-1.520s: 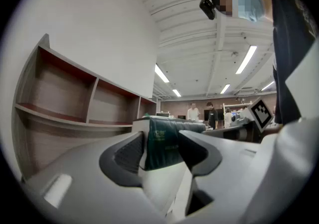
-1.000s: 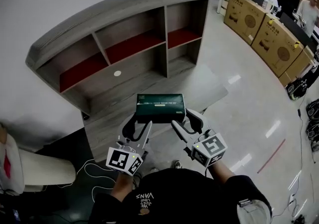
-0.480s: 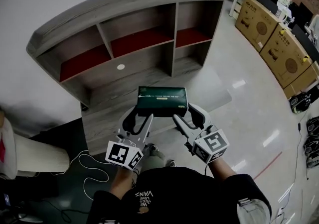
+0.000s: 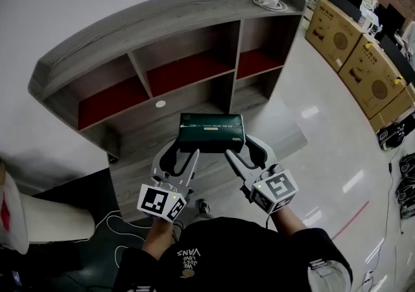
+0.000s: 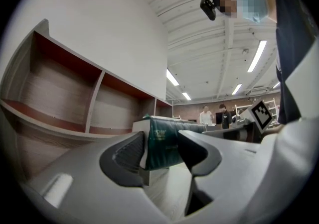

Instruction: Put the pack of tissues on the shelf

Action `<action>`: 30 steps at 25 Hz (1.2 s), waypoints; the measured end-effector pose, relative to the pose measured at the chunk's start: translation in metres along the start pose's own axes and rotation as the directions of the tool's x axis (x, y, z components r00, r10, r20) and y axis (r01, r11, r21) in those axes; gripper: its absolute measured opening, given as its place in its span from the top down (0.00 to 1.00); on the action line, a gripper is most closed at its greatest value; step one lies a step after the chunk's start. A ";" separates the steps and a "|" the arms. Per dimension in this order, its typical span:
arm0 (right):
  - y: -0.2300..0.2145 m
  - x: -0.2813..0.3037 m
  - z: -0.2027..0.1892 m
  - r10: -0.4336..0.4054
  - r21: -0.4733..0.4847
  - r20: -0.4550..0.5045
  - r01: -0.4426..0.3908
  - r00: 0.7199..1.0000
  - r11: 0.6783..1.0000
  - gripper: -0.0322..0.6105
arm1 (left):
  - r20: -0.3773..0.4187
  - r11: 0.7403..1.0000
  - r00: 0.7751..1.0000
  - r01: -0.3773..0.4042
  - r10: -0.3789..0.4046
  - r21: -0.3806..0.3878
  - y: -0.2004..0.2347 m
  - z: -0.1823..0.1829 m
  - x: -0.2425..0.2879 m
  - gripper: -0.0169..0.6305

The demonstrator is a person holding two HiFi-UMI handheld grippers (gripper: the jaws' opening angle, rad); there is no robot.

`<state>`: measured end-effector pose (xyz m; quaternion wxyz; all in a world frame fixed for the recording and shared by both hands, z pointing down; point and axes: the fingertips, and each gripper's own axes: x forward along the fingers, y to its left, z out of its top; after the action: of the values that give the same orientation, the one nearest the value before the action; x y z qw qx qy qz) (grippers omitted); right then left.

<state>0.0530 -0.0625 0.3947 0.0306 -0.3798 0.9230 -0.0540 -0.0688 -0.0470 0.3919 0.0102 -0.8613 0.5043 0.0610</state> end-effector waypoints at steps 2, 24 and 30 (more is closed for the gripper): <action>-0.003 0.014 0.001 -0.007 -0.002 0.006 0.007 1.000 1.000 0.60 | 0.001 1.000 1.000 0.006 -0.006 0.003 0.013 0.001 0.007 0.61; -0.016 0.102 0.018 -0.009 -0.004 0.027 0.009 1.000 1.000 0.60 | 0.023 0.999 0.999 0.039 -0.039 0.022 0.093 0.014 0.052 0.61; -0.036 0.120 0.021 0.068 0.006 0.011 -0.068 0.998 0.998 0.60 | 0.025 0.999 0.999 -0.040 0.039 0.032 0.098 0.015 0.070 0.61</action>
<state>-0.0045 -0.1741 0.3769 0.0384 -0.3484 0.9350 -0.0538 -0.1220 -0.1543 0.3732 0.0294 -0.8501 0.5219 0.0636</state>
